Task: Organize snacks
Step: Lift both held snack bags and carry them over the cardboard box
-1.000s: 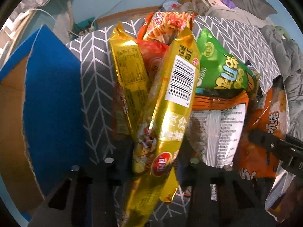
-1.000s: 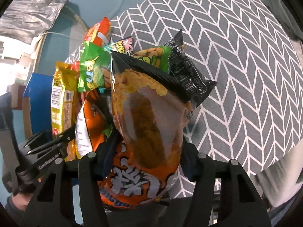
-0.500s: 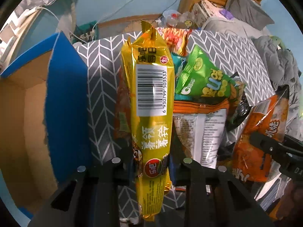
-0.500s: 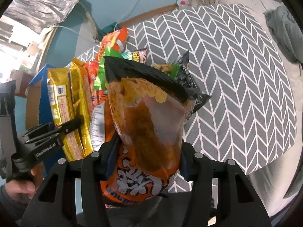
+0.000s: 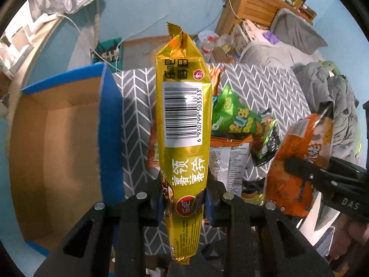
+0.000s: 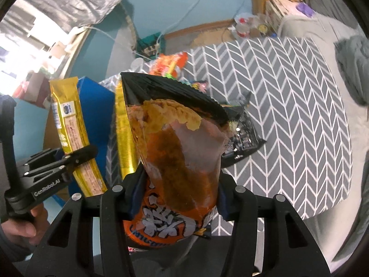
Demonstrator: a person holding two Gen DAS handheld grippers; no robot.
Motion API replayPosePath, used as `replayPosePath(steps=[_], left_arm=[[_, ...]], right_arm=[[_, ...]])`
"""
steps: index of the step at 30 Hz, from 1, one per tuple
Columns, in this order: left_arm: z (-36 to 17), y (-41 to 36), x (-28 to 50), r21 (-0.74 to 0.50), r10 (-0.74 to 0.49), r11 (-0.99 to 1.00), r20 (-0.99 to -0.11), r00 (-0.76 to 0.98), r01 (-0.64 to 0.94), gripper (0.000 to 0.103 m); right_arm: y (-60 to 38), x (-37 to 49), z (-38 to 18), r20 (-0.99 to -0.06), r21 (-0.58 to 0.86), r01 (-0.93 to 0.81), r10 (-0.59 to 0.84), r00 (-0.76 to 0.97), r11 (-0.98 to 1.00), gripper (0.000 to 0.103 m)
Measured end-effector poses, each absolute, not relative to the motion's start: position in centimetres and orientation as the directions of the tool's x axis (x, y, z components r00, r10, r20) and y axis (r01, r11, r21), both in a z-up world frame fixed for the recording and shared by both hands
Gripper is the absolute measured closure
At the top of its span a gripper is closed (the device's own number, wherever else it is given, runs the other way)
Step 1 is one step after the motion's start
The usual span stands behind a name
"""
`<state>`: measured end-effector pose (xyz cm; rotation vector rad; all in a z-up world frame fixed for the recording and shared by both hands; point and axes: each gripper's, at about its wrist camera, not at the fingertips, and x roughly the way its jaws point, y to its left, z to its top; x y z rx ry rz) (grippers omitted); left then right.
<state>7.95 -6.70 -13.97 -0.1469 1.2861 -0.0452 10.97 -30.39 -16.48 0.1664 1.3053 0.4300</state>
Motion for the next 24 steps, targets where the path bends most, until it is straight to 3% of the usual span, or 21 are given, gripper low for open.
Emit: replayPosePath(steps=[15,24], left_arm=[[-8.6,-0.1,4.4,-0.185,-0.103,0.964,-0.921,0.375,-0.189,0.075],[-8.8,4.6,2.5,-0.178,-0.044,0.928,-0.924,0.379,-0.327,0.075]], right_arm=[[-23.3,11.9,-12.3,-0.862,0.387,-0.371,0.474,0.18,0.844,0.052],[-17.9,12.1,-11.5,-0.846,0.406,-0.474,0.517,0.127,0.781,0.053]])
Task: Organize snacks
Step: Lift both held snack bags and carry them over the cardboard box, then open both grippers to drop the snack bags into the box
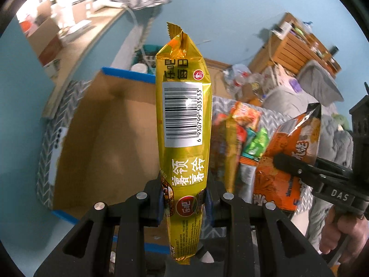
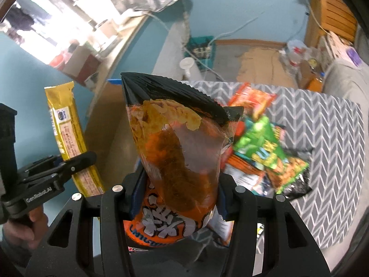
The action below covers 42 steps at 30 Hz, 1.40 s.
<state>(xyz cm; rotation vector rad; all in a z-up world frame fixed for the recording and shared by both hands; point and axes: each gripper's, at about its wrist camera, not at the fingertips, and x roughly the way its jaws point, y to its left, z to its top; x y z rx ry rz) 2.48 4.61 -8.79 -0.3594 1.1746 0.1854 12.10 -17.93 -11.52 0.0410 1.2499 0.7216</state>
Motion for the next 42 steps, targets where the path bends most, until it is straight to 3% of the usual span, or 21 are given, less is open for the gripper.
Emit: replayPosePath(steps=[15,34,41,42], left_arm=[[-11.7,11.6,0.3,-0.139,0.03,0.866,-0.945,0.326,-0.481,0.075],[-16.1,13.8,0.7,-0.112,0.047,0.819,-0.964,0.261,-0.563,0.074],[-15.7,14.0,-0.1,-0.095,0.06,0.806,-0.969,0.241,-0.584,0.067],[-15.6,14.1,-0.3,-0.098,0.058,0.802,-0.969,0.24,-0.589,0.066]], right_arm=[[-7.7,12.0,-11.9,-0.846,0.406,-0.627,0.533,0.017,0.665,0.052],[-0.7,11.8,-15.9,-0.891,0.36,-0.687,0.451,-0.053,0.631,0.053],[-0.1,12.2,-16.6,-0.902,0.346,-0.669,0.43,-0.043,0.658,0.052],[-0.1,12.2,-16.6,-0.901,0.348,-0.667,0.433,-0.042,0.659,0.046]])
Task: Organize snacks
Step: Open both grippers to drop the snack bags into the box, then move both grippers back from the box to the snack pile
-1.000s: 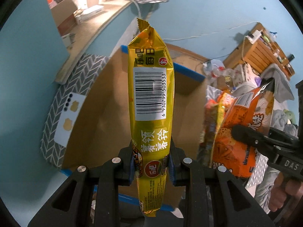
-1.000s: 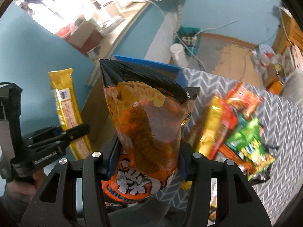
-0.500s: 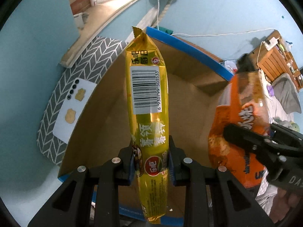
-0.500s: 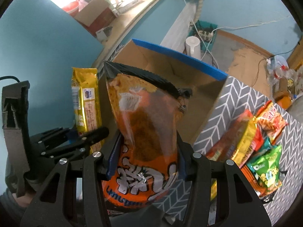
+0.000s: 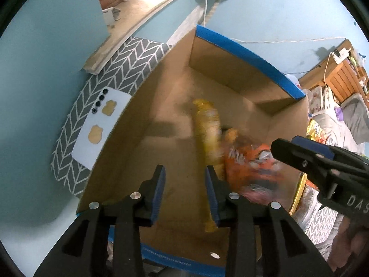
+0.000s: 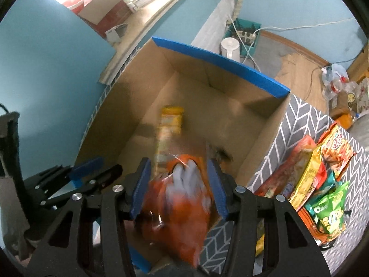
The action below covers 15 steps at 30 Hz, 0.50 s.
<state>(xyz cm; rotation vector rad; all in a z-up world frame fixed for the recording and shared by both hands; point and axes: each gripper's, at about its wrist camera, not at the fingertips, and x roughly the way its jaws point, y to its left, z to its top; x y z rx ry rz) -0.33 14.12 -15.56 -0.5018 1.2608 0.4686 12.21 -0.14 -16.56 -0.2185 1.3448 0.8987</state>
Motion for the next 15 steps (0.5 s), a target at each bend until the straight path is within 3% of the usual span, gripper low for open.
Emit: replayPosePath(steps=[3,15], left_arm=[[-15.1,14.5,-1.0,-0.115,0.049,0.785,-0.968,0.246,-0.609,0.065],[-12.5,12.6,-1.6,-0.155,0.028,0.789,-0.958,0.287,-0.595,0.056]], right_arm=[[-0.3,12.3,-16.0,-0.893,0.355,-0.661,0.448,-0.032,0.661,0.038],[-2.5,12.2,-13.4,-0.893,0.315,-0.68,0.45,0.024,0.662,0.037]])
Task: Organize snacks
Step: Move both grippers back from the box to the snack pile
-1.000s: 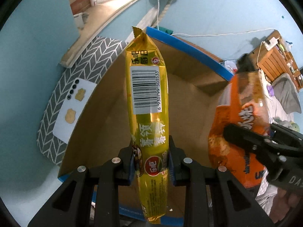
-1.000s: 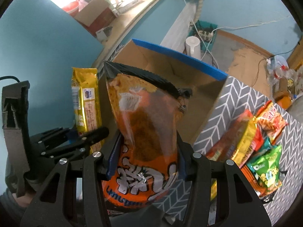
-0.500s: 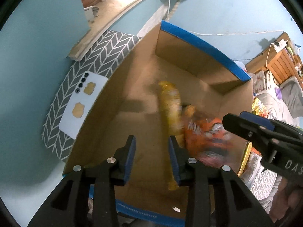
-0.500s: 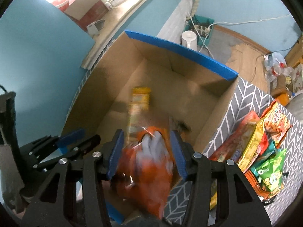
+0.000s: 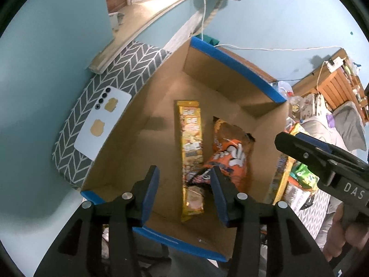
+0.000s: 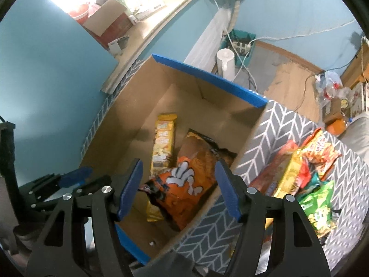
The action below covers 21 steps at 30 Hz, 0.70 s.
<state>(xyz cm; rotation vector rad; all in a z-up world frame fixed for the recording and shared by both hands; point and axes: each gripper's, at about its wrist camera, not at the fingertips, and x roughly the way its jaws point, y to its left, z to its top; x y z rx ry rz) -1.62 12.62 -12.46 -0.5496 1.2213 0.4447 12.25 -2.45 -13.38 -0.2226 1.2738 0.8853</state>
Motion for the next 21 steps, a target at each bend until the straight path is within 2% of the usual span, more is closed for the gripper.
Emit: replayPosePath(steps=[8,12,21], left_arm=[[-11.9,10.6,-1.0,-0.171,0.003,0.81,-0.956,0.294,-0.561,0.056],[-11.3,9.6,-0.6,-0.172,-0.002,0.824,-0.954,0.301,-0.539,0.05],[-10.1,6.8,0.7,-0.171,-0.014,0.862,-0.949,0.314,-0.478,0.045]], right_arm=[[-5.5,12.9,-12.2,-0.897,0.295,-0.664,0.439,0.055,0.687,0.037],[-7.0,13.2,-11.5,-0.898,0.283,-0.65,0.434,0.079,0.705,0.028],[-11.1,13.9,-10.1,-0.903,0.235,-0.626,0.405,0.142,0.744,0.027]])
